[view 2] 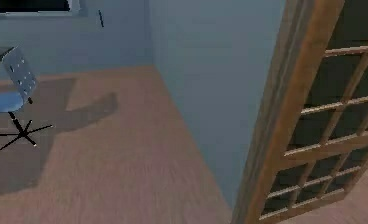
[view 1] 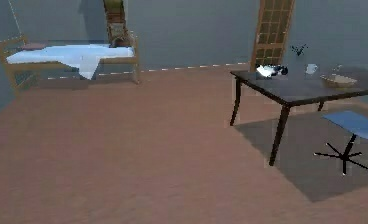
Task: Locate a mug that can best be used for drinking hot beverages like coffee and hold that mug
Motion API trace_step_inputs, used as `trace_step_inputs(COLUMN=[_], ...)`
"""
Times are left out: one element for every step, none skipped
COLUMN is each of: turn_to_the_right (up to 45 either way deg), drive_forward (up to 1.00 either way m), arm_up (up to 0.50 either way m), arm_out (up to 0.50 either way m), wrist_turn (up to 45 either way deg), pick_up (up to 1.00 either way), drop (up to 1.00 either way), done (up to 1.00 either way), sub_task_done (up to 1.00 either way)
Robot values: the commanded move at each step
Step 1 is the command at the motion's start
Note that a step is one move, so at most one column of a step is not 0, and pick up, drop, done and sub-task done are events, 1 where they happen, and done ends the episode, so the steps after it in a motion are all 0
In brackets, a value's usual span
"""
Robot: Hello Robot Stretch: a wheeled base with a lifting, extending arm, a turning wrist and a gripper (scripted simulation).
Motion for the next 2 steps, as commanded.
trace_step_inputs(turn_to_the_right=[0.0,0.0], drive_forward=[1.0,1.0], arm_up=[0.0,0.0], arm_out=[0.0,0.0], wrist_turn=[0.0,0.0], pick_up=[0.0,0.0], drop=[0.0,0.0], done=[0.0,0.0], sub_task_done=[0.0,0.0])
